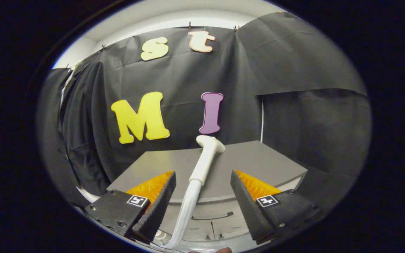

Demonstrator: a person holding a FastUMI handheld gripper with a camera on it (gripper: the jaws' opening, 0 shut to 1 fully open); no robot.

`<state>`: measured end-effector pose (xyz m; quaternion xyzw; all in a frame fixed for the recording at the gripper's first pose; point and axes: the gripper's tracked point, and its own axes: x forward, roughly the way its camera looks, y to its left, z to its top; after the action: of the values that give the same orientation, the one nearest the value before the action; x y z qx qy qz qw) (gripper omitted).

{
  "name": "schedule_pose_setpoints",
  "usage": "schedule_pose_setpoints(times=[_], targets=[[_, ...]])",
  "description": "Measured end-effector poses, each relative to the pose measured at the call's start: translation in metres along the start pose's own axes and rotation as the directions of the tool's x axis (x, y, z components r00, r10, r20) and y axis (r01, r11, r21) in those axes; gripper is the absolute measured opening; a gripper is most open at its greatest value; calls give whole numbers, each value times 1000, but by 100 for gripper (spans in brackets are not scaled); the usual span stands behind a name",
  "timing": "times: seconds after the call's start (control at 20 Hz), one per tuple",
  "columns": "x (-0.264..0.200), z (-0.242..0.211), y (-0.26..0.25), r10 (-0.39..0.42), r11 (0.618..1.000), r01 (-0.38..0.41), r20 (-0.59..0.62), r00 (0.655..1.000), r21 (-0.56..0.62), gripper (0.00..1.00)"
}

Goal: Iron the clothes twice with a garment steamer, once on the left side and once on the right side.

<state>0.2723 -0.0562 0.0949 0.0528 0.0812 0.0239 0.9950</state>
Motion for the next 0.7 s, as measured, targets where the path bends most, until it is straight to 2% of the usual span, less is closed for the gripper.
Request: schedule_pose_setpoints(times=[0.1,0.4,0.55,0.7], targets=[[23,11,-9,-17,1000,17,-55,998,3,97],[83,0,2,63,997,-51,-239,969,56,97],[119,-5,-3,35,998,-15,-311,950,64,97],[145,-12,-8,17,996,21,-407,913,90,95]])
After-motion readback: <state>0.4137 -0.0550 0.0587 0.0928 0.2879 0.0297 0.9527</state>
